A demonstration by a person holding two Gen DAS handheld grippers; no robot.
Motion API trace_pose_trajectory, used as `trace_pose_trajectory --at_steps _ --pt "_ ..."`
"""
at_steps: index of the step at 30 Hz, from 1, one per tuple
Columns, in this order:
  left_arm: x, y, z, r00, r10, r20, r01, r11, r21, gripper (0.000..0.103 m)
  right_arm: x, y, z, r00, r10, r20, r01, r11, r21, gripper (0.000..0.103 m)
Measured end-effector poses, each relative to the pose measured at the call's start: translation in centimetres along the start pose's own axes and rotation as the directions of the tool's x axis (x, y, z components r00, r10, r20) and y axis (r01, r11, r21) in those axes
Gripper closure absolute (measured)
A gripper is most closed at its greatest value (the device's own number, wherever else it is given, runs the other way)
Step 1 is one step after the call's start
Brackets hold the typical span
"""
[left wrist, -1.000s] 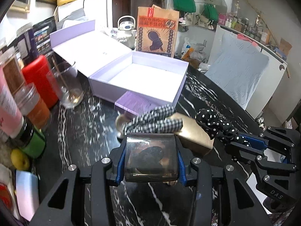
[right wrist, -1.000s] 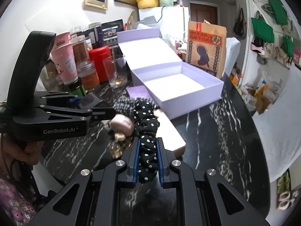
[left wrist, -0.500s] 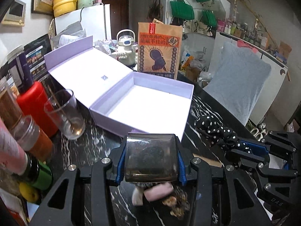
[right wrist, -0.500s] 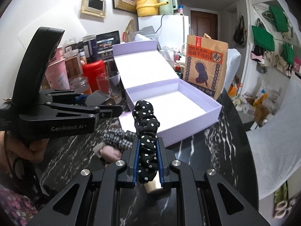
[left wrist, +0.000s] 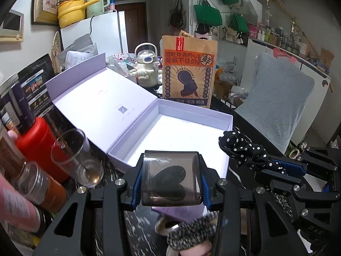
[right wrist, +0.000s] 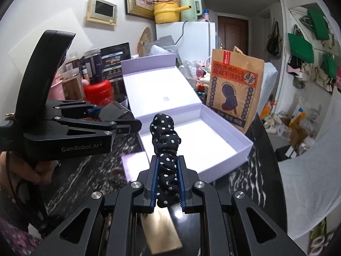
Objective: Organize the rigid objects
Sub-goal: 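Carry the dark clip and polka-dot scrunchie together into the lavender box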
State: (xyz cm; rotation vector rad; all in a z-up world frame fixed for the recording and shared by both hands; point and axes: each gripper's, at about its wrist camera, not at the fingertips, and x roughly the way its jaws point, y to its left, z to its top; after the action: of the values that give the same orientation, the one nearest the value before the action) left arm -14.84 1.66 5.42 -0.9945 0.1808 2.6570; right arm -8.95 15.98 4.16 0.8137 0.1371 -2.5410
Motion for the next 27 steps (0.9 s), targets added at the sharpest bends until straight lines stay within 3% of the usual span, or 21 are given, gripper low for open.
trace_pose_trajectory --at_steps 13,27 --pt "2.6 0.9 4.2 0.999 0.000 0.044 -0.001 1.000 0.026 0.060 2.6 -2.3 3.2 0.999 -0.029 0.019 0.030 1.000 -0.006 0.087" --pt "6.2 1.2 6.7 1.000 -0.026 0.011 0.026 0.999 0.045 0.060 6.0 -4.8 5.6 0.999 -0.054 0.004 0.054 0.999 -0.011 0.087"
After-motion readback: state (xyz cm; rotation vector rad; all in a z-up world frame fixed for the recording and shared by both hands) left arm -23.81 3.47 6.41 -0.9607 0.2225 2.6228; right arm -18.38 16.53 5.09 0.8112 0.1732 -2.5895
